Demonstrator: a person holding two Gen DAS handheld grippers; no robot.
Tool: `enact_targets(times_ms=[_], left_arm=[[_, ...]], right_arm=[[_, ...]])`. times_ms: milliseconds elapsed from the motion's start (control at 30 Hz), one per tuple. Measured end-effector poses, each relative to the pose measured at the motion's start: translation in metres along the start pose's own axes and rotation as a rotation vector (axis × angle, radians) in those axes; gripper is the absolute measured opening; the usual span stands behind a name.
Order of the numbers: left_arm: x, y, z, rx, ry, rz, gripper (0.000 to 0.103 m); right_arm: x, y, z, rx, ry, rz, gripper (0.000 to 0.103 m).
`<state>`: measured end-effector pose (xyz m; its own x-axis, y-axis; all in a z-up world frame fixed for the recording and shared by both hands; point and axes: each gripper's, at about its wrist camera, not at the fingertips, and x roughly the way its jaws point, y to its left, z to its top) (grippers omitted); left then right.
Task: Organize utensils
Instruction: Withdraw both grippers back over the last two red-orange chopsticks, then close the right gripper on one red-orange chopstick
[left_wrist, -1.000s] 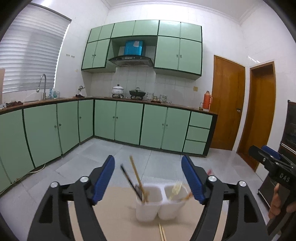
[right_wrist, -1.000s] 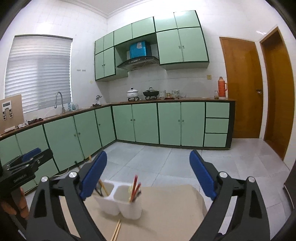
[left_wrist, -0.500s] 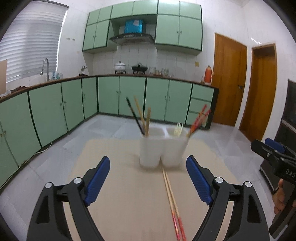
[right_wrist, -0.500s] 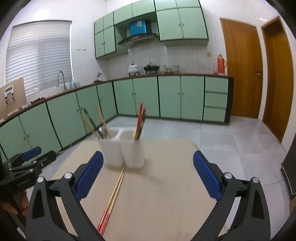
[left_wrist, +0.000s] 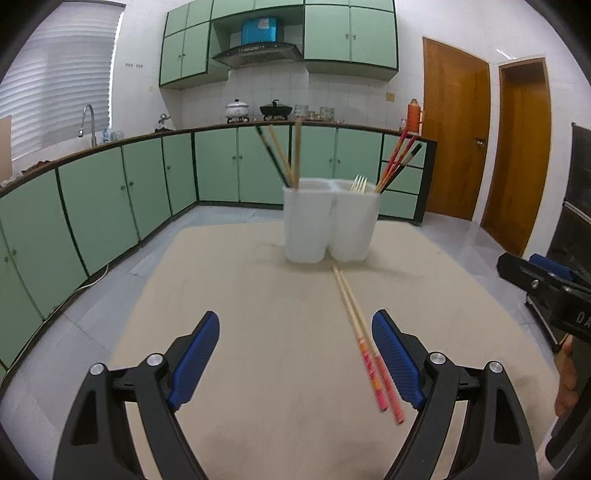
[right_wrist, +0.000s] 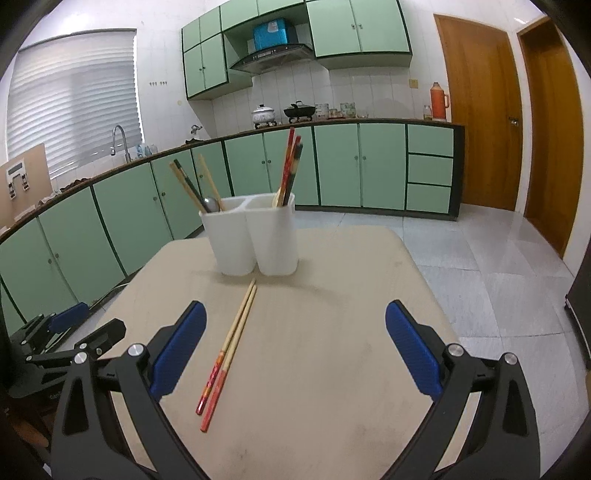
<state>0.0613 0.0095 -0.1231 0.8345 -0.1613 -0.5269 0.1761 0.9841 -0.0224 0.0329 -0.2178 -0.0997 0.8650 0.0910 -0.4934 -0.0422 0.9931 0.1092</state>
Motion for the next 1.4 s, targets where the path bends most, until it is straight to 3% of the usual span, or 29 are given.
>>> enact_targets(times_ms=[333,600,667,900,1400], left_arm=[[0.007,0.023,-0.034,-0.001,0.094,0.032,0.083],[0.002,0.037,-0.045,-0.005,0.112,0.058,0.083],[0.002,0.041,-0.046,-0.013,0.116,0.062,0.083],[0.002,0.043,-0.052,-0.007,0.126,0.071,0.083],[0.003,0.049,-0.058,-0.031,0.132,0.072,0.083]], right_arm=[[0.013,0.023,-0.034,-0.037,0.067,-0.008,0.095],[0.017,0.050,-0.061,-0.079,0.128,0.007,0.093],[0.020,0.056,-0.067,-0.088,0.152,0.016,0.082],[0.032,0.066,-0.079,-0.093,0.221,0.015,0.074],[0.047,0.081,-0.090,-0.121,0.299,0.021,0.044]])
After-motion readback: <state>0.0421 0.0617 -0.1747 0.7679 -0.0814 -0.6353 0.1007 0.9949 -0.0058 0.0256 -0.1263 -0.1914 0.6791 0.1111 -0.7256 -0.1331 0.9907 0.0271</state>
